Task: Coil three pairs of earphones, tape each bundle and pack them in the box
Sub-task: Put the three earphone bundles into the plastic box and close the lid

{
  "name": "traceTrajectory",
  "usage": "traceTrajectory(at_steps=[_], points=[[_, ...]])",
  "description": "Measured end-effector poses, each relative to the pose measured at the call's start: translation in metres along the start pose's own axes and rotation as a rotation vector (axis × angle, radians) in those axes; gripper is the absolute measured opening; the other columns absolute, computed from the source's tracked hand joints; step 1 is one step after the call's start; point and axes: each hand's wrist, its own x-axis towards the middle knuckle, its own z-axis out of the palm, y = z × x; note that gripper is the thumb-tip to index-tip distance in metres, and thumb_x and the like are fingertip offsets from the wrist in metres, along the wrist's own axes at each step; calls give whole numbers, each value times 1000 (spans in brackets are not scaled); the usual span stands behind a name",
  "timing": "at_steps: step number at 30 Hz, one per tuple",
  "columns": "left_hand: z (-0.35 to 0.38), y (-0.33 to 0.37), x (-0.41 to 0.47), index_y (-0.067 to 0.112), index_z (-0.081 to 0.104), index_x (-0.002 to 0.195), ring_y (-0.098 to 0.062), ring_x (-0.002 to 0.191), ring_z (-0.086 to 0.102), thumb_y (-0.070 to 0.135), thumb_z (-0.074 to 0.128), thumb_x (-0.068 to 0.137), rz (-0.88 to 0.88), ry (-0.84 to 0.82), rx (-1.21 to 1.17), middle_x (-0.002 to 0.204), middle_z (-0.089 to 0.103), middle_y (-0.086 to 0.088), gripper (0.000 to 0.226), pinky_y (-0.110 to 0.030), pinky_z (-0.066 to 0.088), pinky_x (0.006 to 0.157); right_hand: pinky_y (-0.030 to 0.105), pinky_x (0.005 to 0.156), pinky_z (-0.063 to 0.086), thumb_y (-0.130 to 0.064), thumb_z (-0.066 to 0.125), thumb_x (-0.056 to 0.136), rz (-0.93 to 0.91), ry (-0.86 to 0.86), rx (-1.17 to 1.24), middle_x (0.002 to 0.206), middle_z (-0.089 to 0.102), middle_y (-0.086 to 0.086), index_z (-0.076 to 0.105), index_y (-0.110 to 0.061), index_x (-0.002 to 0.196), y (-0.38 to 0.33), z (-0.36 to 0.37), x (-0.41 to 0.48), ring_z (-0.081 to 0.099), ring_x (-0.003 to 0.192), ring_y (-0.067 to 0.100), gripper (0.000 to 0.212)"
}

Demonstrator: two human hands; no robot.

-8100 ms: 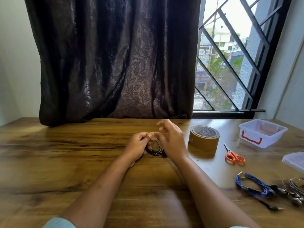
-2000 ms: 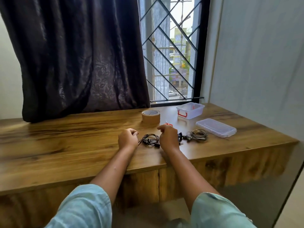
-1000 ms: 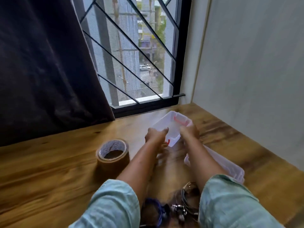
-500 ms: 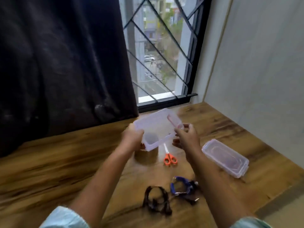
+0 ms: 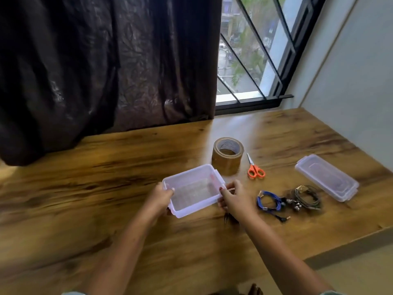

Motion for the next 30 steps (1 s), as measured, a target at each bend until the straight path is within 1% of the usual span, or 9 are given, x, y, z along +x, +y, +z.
traceTrajectory(at_steps=[4, 6, 7, 9, 12, 15, 18, 24, 30], points=[[0, -1, -8, 10, 43, 130, -34, 109, 55, 39, 53, 93, 37, 175, 182, 129, 53, -15, 48, -39, 49, 86, 39, 57, 55, -17, 47, 98, -31, 62, -112, 82, 66, 8, 57, -18, 89, -1, -18, -4, 60, 56, 19, 14], [2, 10, -31, 11, 46, 124, -31, 103, 54, 40, 55, 91, 300, 430, 428, 121, 52, -12, 45, -35, 46, 77, 40, 64, 57, -12, 48, 97, -80, 131, -281, 93, 68, 9, 63, -16, 107, 2, -36, -3, 64, 66, 22, 18], [7, 18, -45, 15, 51, 113, -27, 92, 55, 39, 54, 91, 424, 445, 455, 109, 55, -8, 32, -33, 44, 68, 41, 72, 57, -9, 50, 94, -103, 148, -398, 99, 69, 10, 63, -15, 115, 5, -46, -3, 66, 74, 24, 25], [25, 27, -63, 19, 57, 89, -20, 74, 57, 39, 52, 92, 433, 189, 464, 85, 61, -3, 21, -33, 43, 61, 38, 85, 52, -7, 53, 90, -139, 133, -642, 110, 68, 11, 62, -13, 123, 10, -57, 0, 66, 95, 26, 34], [68, 16, -71, 17, 64, 88, -18, 78, 63, 46, 53, 90, 219, -277, 530, 84, 66, -3, 31, -35, 51, 74, 37, 88, 50, -10, 53, 90, -161, 92, -874, 116, 66, 12, 64, -11, 119, 16, -56, 1, 62, 106, 29, 31], [101, 4, -68, 19, 57, 101, -21, 90, 61, 52, 47, 90, 226, -187, 655, 98, 64, -3, 37, -39, 52, 81, 38, 79, 52, -10, 50, 88, -186, 106, -1027, 109, 66, 10, 65, -11, 107, 14, -49, -2, 62, 99, 31, 24], [117, 6, -63, 13, 55, 105, -27, 96, 59, 50, 41, 94, 269, -62, 591, 104, 63, -9, 41, -35, 48, 77, 37, 75, 51, -13, 50, 87, -191, 129, -1006, 103, 66, 9, 66, -11, 101, 15, -47, -5, 61, 96, 30, 21], [120, 7, -49, 13, 58, 103, -25, 90, 61, 38, 47, 94, 290, -44, 514, 101, 65, -8, 29, -37, 53, 77, 26, 73, 44, -16, 64, 86, -185, 132, -707, 98, 70, 6, 72, -11, 99, 2, -56, -16, 63, 93, 21, 16], [72, 15, -69, 27, 37, 109, -17, 68, 63, 50, 46, 92, 572, 233, 304, 72, 64, 5, 30, -32, 45, 53, 32, 68, 52, -10, 66, 85, -384, 88, -473, 69, 61, -10, 70, -19, 83, -52, -47, -36, 60, 69, 15, 9]])
